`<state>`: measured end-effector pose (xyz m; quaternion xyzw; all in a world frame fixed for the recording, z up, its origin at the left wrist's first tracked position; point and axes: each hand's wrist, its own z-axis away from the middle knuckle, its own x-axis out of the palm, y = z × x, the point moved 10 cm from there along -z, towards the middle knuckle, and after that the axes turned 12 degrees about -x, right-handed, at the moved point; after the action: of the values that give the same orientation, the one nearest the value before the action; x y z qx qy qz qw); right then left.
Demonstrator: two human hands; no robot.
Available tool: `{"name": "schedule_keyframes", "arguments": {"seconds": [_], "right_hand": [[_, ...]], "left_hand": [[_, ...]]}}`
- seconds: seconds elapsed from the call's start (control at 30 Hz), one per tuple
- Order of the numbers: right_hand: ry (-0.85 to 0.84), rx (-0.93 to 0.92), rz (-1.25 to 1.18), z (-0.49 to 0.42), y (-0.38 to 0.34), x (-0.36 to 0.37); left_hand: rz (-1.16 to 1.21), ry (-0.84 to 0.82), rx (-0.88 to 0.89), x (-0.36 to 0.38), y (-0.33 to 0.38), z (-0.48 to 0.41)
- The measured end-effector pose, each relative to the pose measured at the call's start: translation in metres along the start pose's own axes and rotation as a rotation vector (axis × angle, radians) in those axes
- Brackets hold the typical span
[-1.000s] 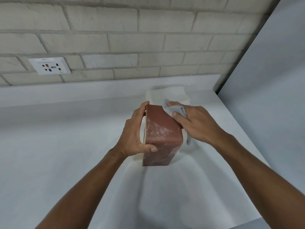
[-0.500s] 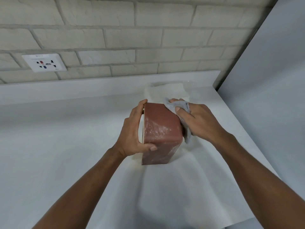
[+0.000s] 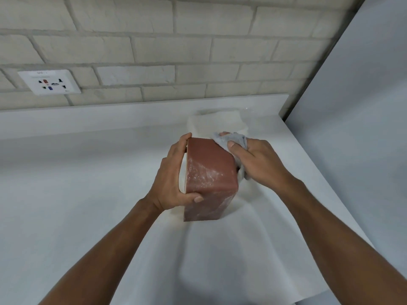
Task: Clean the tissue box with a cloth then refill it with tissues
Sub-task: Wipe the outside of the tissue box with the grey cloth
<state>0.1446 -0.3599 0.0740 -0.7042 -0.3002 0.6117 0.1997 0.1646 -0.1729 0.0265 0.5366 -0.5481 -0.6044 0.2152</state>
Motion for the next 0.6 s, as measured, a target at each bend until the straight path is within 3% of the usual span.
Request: {"name": "schedule_keyframes", "arguments": {"seconds": [0.07,0.13,0.27,0.43,0.6], "right_hand": [[0.007,0.091,-0.080,-0.006,0.007,0.004],[-0.015,0.008,-0.092,0.003,-0.003,0.006],[-0.090,-0.248,0.053,0.038,-0.036,0.007],[-0.105,-0.112,0.145,0.003,-0.028,0.004],[-0.282,-0.323,0.345,-0.004,-0.081,0.041]], "left_hand": [[-0.008,0.003,0.000,0.000,0.000,0.000],[-0.007,0.006,-0.003,0.000,0.001,0.000],[0.008,0.002,-0.016,0.001,0.000,0.001],[0.016,-0.015,-0.008,0.003,0.001,0.001],[0.040,-0.002,0.030,0.001,0.007,0.004]]}}
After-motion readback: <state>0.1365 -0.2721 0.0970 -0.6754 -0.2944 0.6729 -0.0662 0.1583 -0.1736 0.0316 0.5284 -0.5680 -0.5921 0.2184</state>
